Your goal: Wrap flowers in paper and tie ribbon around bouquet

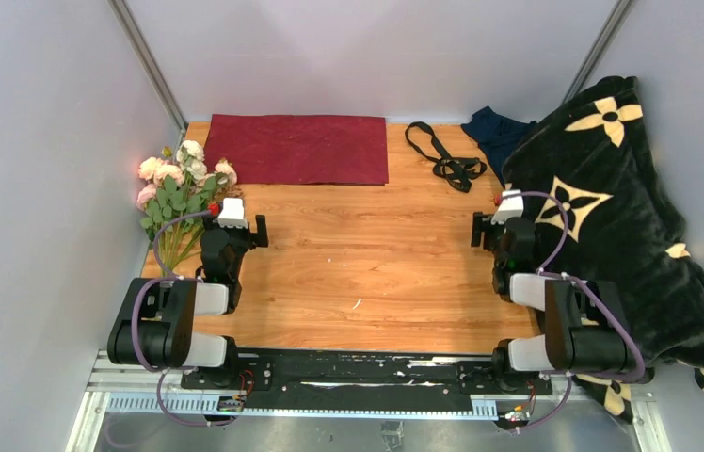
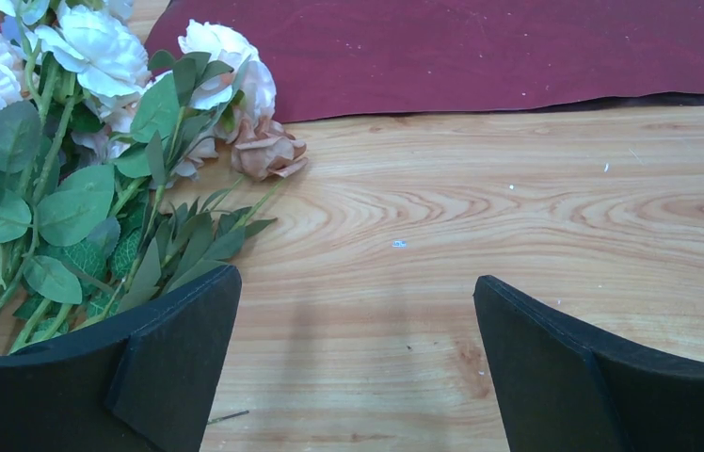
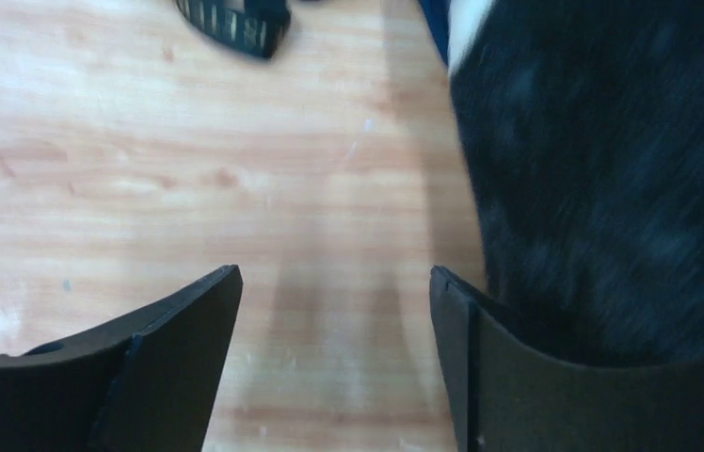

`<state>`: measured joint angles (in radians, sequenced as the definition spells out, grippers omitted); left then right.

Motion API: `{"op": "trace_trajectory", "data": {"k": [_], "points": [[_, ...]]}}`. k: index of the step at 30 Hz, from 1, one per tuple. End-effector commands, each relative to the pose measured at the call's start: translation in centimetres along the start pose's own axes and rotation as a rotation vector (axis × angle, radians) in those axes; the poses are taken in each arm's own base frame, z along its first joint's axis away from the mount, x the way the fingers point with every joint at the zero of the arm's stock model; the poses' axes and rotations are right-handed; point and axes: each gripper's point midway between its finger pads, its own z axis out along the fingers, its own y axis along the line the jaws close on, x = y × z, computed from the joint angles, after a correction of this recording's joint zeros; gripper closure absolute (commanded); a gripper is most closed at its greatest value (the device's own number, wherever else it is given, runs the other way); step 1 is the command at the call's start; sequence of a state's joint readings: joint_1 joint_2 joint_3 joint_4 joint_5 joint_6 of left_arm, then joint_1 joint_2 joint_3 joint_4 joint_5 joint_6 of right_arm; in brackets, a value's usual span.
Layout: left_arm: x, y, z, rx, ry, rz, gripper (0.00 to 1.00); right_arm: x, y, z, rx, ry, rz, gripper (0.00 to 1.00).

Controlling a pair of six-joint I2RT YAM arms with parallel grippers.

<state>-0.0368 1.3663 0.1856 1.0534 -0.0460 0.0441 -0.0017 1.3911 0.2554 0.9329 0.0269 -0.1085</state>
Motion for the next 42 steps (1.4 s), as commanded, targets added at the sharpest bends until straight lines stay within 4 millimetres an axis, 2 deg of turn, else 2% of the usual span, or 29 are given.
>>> {"op": "trace_trajectory", "data": {"k": [1,6,8,10,11,12,14,17,19,20,22,23,24,27,29,34,37,42], "points": [[-0.9,0.1,0.4,-0.008,-0.034,-0.003,0.0,-4.4,-0.6,0.3,-0.012,0.066,0.017,0.25],[-0.8,0.0,0.4,-0.004,-0.029,0.001,0.0,-12.1,2.3,-1.1,-0.183,-0.059,0.217,0.21],[-1.4,-0.3,0.6,0.015,-0.039,0.006,0.0,-14.5,4.1,-1.4,-0.287,-0.06,0.294,0.26],[-3.0,-1.8,1.8,0.117,0.005,0.038,0.0,-15.7,5.7,-1.3,-0.369,-0.014,0.362,0.3],[-1.8,-2.6,2.0,0.173,0.114,0.059,0.0,-16.2,7.3,-1.4,-0.418,0.016,0.373,0.31],[-4.1,-3.9,3.4,0.261,0.142,0.069,0.0,-16.3,8.5,-1.3,-0.441,0.05,0.371,0.31],[-6.8,-6.5,4.2,0.437,0.205,0.079,0.0,-17.0,11.5,-1.4,-0.492,0.112,0.338,0.31],[-8.5,-10.2,3.9,0.629,0.28,0.202,0.02,-17.4,15.4,-1.0,-0.557,0.187,0.325,0.31],[-6.7,-12.1,3.8,0.711,0.398,0.39,0.03,-16.7,18.1,-0.6,-0.604,0.266,0.353,0.34],[-6.8,-12.7,4.2,0.721,0.427,0.475,0.03,-16.6,19.1,-0.3,-0.617,0.288,0.368,0.34],[-4.9,-14.1,5.8,0.742,0.52,0.628,0.08,-16.3,20.9,0.3,-0.646,0.327,0.401,0.35],[-5.6,-14.1,6.8,0.722,0.523,0.686,0.09,-16.3,21.5,0.6,-0.657,0.341,0.412,0.36],[-4.6,-14.8,8.0,0.729,0.551,0.74,0.12,-16.0,22.3,0.8,-0.674,0.359,0.418,0.38],[-4.3,-16.1,10.7,0.753,0.529,0.888,0.16,-14.9,23.7,1.2,-0.698,0.411,0.419,0.42],[-4.5,-16.8,12.3,0.766,0.503,0.977,0.2,-13.9,24.2,1.2,-0.703,0.443,0.415,0.44],[-1.5,-17.5,15.0,0.779,0.531,1.176,0.32,-11.3,23.9,1.0,-0.673,0.498,0.407,0.45],[0.5,-17.7,16.1,0.779,0.548,1.216,0.36,-10.3,23.5,0.8,-0.648,0.521,0.397,0.45],[1.8,-17.9,17.5,0.735,0.546,1.226,0.48,-9.3,22.8,0.5,-0.62,0.547,0.374,0.46]]}}
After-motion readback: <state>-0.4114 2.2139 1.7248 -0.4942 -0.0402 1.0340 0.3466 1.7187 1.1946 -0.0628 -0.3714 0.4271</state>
